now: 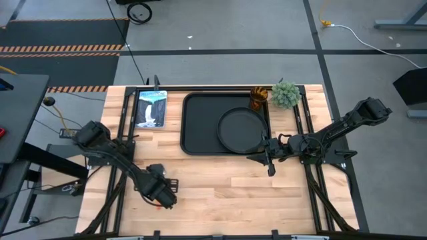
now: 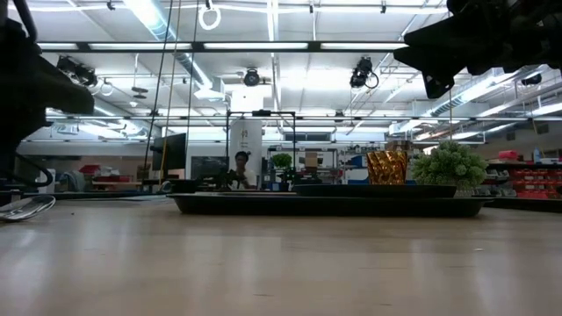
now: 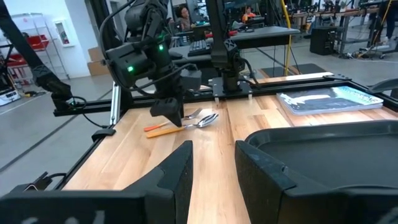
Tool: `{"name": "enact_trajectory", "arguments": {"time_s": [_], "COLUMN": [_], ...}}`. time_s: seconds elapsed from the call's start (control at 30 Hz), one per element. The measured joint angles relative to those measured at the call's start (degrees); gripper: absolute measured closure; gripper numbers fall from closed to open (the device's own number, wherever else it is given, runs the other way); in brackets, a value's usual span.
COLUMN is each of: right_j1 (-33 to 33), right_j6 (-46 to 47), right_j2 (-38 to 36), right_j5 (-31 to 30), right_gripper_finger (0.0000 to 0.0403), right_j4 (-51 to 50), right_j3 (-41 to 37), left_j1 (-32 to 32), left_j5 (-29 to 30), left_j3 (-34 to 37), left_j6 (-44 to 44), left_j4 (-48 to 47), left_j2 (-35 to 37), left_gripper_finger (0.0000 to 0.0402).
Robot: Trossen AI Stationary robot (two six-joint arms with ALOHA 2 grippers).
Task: Pick and place plate/cup/fork/spoon on tray
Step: Put the yellow spoon on the black tray to the left of the black plate
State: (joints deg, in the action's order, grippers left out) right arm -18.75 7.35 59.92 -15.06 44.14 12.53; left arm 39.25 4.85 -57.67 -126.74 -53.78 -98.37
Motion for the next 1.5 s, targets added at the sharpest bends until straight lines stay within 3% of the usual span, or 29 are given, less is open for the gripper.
{"name": "enact_trajectory", "arguments": {"time_s": [0.17, 0.7, 1.07, 1.33, 1.5], "right_j1": [-0.06, -1.96, -2.97, -2.97, -2.97], "right_j6": [0.16, -0.04, -1.92, -2.63, -3.01], "right_j2": [0.0, 0.0, 0.0, 0.0, 0.0], "right_j5": [0.01, 0.08, -0.44, -0.47, -0.47], "right_gripper_finger": [0.0277, 0.0277, 0.0277, 0.0277, 0.0277], "right_j4": [0.09, 0.37, 1.16, 1.22, 1.25], "right_j3": [0.0, 0.0, 0.0, 0.0, 0.0], "left_j1": [-1.54, -2.75, -2.86, -2.86, -2.86], "left_j5": [-0.03, -1.05, 0.23, 0.95, 1.65], "left_j3": [0.0, -0.01, -0.02, -0.28, -0.14], "left_j6": [2.45, 6.22, 11.09, 11.94, 12.0], "left_j4": [1.26, 4.11, 5.24, 4.6, 4.35], "left_j2": [-1.93, -2.16, -2.18, -1.89, -0.85], "left_gripper_finger": [0.0208, 0.0327, 0.0314, 0.0373, 0.0382]}}
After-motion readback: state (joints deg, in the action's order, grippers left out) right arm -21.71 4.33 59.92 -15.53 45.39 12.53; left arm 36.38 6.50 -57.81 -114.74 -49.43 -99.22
